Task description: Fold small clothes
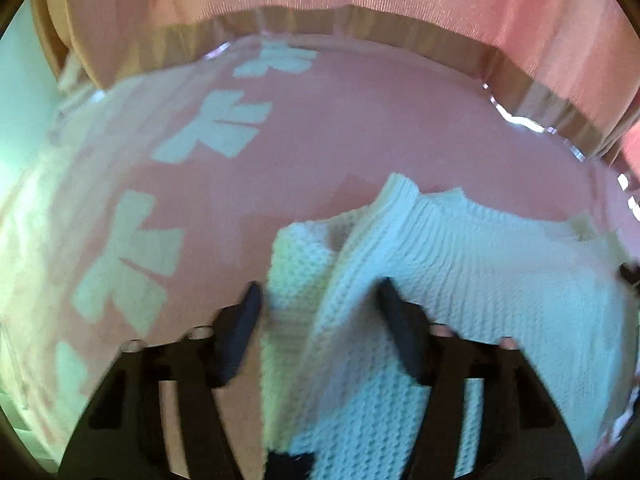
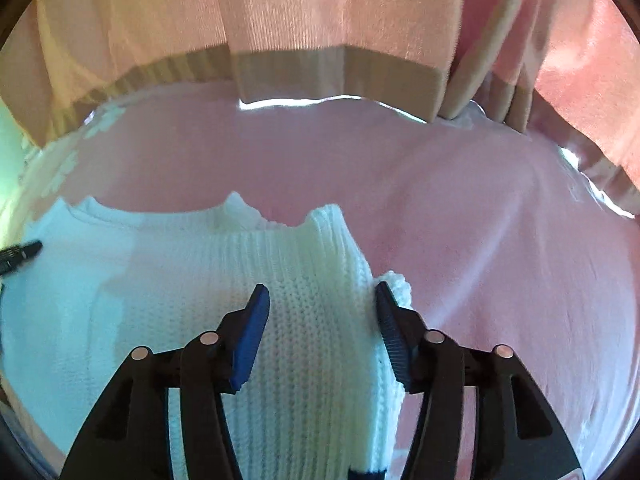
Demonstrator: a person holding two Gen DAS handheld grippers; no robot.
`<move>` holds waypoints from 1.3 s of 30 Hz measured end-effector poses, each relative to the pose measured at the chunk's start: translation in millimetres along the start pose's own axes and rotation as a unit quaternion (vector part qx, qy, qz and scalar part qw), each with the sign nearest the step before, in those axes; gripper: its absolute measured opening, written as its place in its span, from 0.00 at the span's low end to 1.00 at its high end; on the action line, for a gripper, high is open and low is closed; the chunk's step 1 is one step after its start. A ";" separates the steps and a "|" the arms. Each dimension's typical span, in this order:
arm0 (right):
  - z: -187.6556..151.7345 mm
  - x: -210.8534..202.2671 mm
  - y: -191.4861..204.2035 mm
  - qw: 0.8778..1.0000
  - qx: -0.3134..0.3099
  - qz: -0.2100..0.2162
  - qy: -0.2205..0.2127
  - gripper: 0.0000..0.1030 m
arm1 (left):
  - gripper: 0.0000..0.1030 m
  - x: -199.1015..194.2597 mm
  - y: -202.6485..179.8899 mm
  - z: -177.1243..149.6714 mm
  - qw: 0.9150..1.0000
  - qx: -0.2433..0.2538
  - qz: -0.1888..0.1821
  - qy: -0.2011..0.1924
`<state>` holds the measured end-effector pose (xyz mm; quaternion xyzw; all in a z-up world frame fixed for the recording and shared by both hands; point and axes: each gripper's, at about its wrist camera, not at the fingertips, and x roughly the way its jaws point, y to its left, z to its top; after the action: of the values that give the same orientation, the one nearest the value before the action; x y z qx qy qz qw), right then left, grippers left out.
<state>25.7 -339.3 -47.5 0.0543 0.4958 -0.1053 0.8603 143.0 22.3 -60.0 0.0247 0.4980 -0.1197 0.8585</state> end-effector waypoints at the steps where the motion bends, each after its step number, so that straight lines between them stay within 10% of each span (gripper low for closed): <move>1: 0.1 -0.7 0.1 1.000 -0.001 0.010 0.001 0.07 | 0.32 -1.1 -1.3 0.7 1.000 -0.002 -0.003 -0.004; 6: 11.5 -54.4 -20.3 0.993 0.046 0.052 -0.098 0.06 | 0.24 -17.8 -16.8 6.4 0.999 0.004 0.013 -0.045; 11: 8.3 10.6 -43.9 0.997 0.068 0.021 0.019 0.07 | 0.26 3.6 -20.5 5.7 0.997 0.020 0.074 -0.033; 18: 1.8 -60.0 -10.9 0.994 0.053 0.053 -0.077 0.17 | 0.30 -26.6 -23.7 4.3 0.997 0.012 0.058 -0.053; 27: 0.7 -0.9 43.0 0.997 -0.035 0.057 0.025 0.04 | 0.40 -7.0 -36.4 4.4 0.989 0.052 0.123 -0.062; 34: -5.2 -54.8 66.4 0.991 -0.045 0.118 -0.041 0.07 | 0.38 -51.2 -33.6 -0.6 0.993 0.021 0.069 -0.097; 39: -11.7 -14.1 105.2 0.990 -0.084 0.113 0.013 0.01 | 0.44 -76.8 -79.7 -22.4 0.992 0.071 0.010 -0.107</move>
<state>33.7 -232.9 -42.4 0.0394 0.5048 0.0356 0.8616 69.1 -37.5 1.0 0.0773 0.3932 -0.1479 0.9042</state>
